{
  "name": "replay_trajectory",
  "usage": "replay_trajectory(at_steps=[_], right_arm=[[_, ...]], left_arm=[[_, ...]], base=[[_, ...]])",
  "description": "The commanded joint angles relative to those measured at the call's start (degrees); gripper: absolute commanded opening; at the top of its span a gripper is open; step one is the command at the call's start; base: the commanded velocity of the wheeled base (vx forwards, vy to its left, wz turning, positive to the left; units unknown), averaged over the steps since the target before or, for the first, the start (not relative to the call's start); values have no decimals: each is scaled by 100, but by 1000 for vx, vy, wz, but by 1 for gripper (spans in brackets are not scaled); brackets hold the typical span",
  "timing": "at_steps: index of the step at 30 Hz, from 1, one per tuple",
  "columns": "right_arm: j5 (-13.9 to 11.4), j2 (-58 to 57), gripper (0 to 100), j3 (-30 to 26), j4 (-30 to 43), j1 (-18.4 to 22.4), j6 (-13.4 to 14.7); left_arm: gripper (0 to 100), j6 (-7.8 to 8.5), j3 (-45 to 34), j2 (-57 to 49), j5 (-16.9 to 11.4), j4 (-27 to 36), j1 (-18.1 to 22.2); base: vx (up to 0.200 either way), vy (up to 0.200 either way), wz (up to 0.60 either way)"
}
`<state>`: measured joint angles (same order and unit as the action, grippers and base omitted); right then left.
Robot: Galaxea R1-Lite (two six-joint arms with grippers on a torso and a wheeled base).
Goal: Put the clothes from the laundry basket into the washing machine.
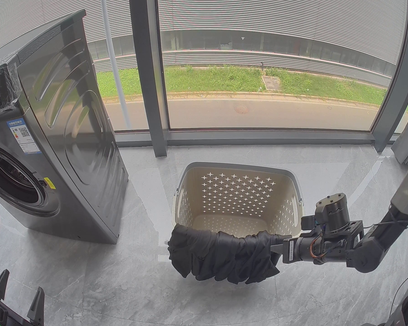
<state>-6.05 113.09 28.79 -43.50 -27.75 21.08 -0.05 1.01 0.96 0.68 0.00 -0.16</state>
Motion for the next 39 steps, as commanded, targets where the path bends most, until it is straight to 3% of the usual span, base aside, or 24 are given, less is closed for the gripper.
replay_trajectory(at_steps=[1,5,15,23,27,28,39], right_arm=[[236,1057,100,-32,-502,68,-227],[385,1347,100,82,-687,243,-411],[464,1672,100,504,-695,489,-403],[473,1681,100,724,-687,428,-368],[613,1699,100,777,-695,428,-368],[613,1699,0,794,-704,428,-359],[622,1707,0,750,-695,428,-359]], left_arm=[[100,-13,-101,-96,2,0,-2],[100,-21,-101,-96,2,0,7],[100,-13,-101,-96,2,0,7],[100,-13,-101,-96,2,0,7],[100,-13,-101,-96,2,0,7],[100,-13,-101,-96,2,0,7],[100,-30,-101,-96,2,0,7]], base=[[0,0,0],[0,0,0],[0,0,0],[0,0,0],[0,0,0],[0,0,0],[0,0,0]])
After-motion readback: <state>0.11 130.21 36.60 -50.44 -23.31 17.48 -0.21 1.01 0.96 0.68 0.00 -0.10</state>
